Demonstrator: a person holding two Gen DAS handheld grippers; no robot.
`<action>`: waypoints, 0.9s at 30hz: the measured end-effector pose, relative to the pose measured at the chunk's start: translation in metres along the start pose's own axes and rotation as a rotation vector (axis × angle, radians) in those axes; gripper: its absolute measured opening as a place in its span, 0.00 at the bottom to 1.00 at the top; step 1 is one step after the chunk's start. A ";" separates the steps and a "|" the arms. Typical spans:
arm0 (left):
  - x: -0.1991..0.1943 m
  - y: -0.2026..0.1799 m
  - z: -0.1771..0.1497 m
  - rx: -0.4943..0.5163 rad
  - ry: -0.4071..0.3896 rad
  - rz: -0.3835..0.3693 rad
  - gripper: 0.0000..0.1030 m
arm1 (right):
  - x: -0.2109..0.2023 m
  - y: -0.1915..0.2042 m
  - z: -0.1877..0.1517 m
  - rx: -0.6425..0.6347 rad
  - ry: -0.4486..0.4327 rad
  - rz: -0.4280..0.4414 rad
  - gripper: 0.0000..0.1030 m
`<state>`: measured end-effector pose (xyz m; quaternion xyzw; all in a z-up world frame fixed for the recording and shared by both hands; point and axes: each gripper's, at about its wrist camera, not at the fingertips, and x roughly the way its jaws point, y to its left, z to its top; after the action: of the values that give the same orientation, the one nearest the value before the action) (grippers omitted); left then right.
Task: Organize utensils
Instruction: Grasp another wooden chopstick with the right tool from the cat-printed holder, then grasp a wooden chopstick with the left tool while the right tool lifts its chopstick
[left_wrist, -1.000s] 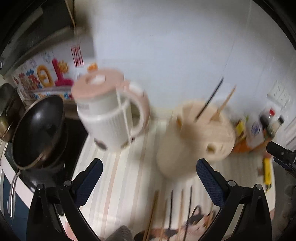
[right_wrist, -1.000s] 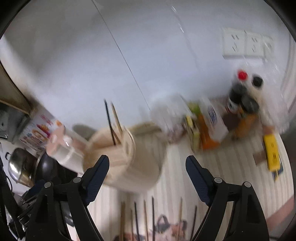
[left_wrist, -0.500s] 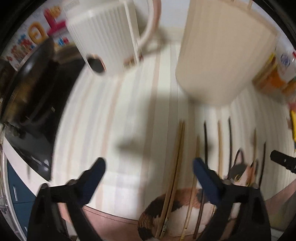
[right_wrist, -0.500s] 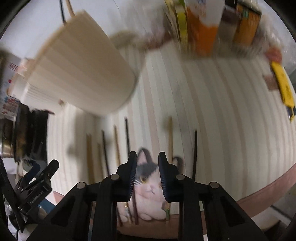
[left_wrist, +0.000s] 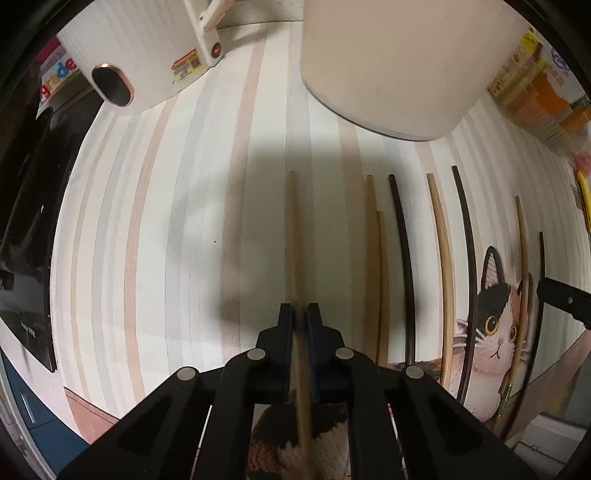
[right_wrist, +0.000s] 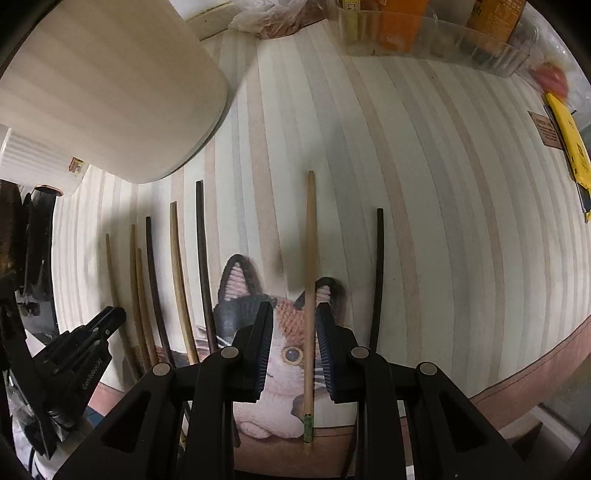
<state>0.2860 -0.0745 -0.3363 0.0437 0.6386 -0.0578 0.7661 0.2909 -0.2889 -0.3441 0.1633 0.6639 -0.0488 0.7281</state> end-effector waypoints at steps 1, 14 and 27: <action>0.000 0.004 0.001 -0.013 0.002 0.005 0.05 | 0.001 -0.002 0.000 0.005 0.000 -0.002 0.25; 0.002 0.003 0.001 -0.056 0.070 -0.218 0.23 | -0.006 -0.021 0.008 0.041 0.011 0.036 0.25; 0.002 0.018 -0.016 -0.101 0.031 -0.183 0.10 | -0.001 -0.022 0.010 0.029 0.016 0.033 0.25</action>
<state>0.2735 -0.0546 -0.3415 -0.0528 0.6538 -0.0945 0.7489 0.2942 -0.3128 -0.3465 0.1853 0.6663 -0.0451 0.7209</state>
